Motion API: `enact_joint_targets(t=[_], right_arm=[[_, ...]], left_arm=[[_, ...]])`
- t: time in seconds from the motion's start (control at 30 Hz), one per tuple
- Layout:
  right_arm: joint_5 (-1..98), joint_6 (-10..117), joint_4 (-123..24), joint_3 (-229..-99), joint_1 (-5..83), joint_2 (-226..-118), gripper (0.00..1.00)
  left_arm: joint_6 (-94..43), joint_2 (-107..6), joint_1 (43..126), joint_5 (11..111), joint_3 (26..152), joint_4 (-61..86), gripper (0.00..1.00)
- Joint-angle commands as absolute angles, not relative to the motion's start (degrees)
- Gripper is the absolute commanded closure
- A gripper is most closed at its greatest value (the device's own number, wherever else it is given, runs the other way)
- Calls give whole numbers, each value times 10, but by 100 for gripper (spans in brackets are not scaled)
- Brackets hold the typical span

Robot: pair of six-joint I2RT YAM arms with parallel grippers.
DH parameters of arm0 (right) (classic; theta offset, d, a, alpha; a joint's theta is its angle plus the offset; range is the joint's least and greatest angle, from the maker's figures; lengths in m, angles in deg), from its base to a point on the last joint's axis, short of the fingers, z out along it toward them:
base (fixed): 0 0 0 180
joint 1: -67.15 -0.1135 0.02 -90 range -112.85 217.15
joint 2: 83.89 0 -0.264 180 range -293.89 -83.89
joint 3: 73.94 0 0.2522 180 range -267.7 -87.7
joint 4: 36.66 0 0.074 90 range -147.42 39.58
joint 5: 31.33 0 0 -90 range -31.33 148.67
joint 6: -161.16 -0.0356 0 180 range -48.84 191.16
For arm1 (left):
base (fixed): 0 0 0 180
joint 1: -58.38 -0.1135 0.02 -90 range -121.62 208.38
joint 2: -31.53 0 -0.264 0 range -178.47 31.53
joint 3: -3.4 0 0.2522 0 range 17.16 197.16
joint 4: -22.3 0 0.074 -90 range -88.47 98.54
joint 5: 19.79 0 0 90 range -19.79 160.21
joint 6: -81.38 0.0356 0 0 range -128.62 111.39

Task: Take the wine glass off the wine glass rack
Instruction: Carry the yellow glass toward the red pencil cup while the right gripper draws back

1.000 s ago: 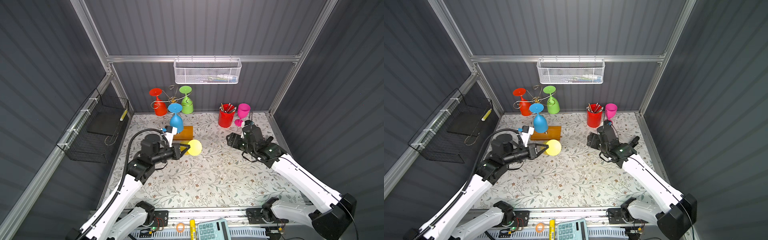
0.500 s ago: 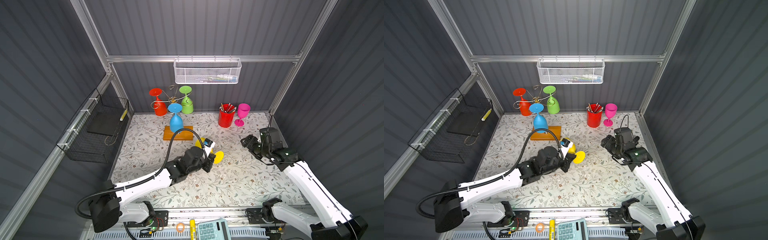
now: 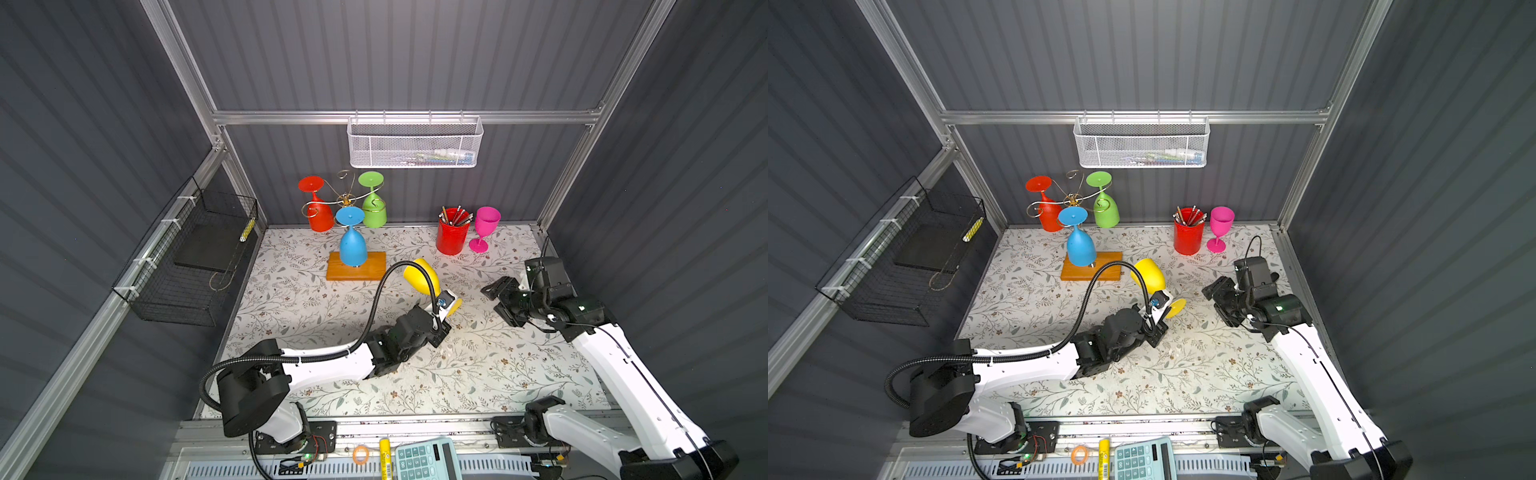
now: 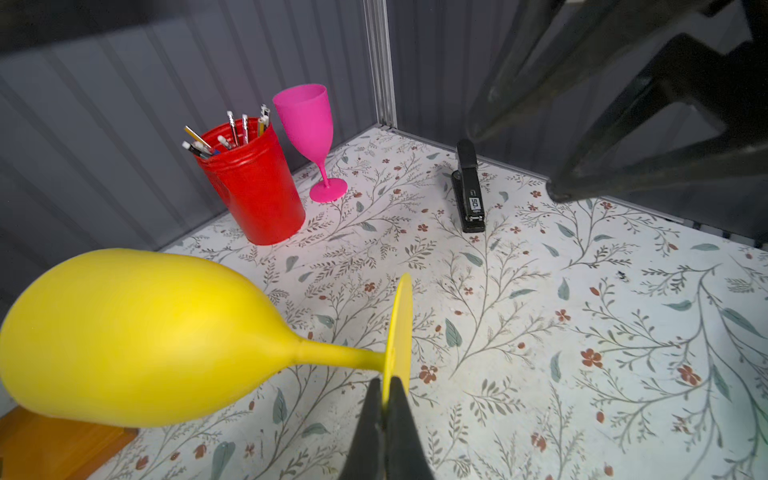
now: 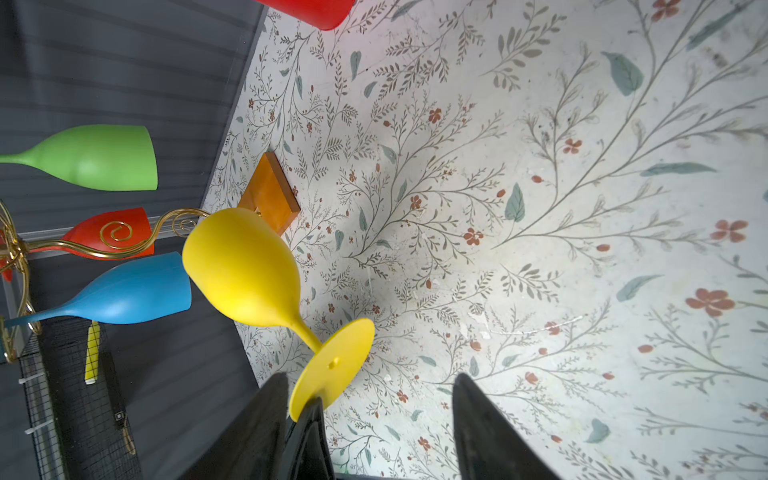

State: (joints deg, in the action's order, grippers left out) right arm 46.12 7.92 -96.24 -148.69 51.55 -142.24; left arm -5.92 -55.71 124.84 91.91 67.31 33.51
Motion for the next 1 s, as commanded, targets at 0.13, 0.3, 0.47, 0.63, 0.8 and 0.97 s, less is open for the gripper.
enact_joint_targets(t=[0.13,0.3,0.47,0.63,0.8,0.97], right_arm=[[407,39,-946,-1477,518,-1437,38],[400,40,-937,-1474,518,-1452,40],[400,40,-930,-1465,518,-1459,42],[400,42,-920,-1453,518,-1462,48],[400,40,-918,-1437,517,-1461,58],[402,37,-912,-1426,518,-1460,70]], left_arm=[[19,-599,1266,951,702,400,100],[55,-623,1287,979,723,411,100],[83,-644,1304,1000,740,421,100],[100,-654,1314,1011,748,431,100],[122,-666,1325,1031,757,436,100],[134,-673,1330,1040,759,448,100]])
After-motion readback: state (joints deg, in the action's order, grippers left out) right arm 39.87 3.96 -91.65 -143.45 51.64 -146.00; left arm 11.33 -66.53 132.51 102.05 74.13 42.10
